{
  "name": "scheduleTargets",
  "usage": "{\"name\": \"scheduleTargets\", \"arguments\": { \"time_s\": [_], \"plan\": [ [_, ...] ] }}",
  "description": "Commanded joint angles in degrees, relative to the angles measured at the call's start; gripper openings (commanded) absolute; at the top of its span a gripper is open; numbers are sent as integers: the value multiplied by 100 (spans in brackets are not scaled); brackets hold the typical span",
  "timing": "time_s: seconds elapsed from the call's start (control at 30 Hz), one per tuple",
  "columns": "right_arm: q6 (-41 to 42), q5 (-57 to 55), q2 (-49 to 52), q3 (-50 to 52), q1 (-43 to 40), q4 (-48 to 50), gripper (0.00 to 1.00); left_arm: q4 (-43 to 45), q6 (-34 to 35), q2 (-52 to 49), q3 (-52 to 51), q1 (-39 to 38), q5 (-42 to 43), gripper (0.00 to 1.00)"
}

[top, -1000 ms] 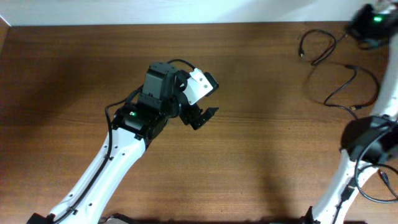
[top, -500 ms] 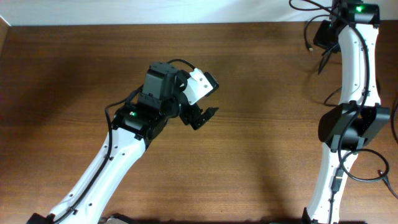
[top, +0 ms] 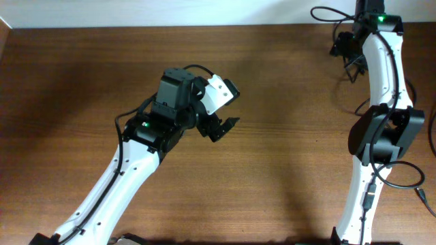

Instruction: Untangle cables

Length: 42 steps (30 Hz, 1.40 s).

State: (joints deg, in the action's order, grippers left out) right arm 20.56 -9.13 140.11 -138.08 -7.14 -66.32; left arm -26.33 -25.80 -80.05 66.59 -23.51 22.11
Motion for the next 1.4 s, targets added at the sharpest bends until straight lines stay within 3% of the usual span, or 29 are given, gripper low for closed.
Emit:
{"name": "scheduleTargets", "arguments": {
  "time_s": [0.0,0.27,0.3,0.4,0.7,0.97,1.37],
  "plan": [
    [9,463,83,46,11,15,90,11,68,63,22,-9,79,99],
    [-481,743,-522,-398,13,-192,91,11,68,63,22,-9,81,99],
    [-614,745,-769,-544,15,-321,99,11,68,63,22,-9,79,99],
    [-688,748,-1331,-627,15,-544,99,11,68,63,22,-9,79,99],
    [-1137,1364,-2905,-627,542,-1926,99,11,68,63,22,-9,81,99],
    [-1270,1279,-3045,-625,1591,-2354,99,11,68,63,22,-9,79,99],
    [-1263,1300,-3036,-625,1613,-2396,99,11,68,63,22,-9,79,99]
  ]
}}
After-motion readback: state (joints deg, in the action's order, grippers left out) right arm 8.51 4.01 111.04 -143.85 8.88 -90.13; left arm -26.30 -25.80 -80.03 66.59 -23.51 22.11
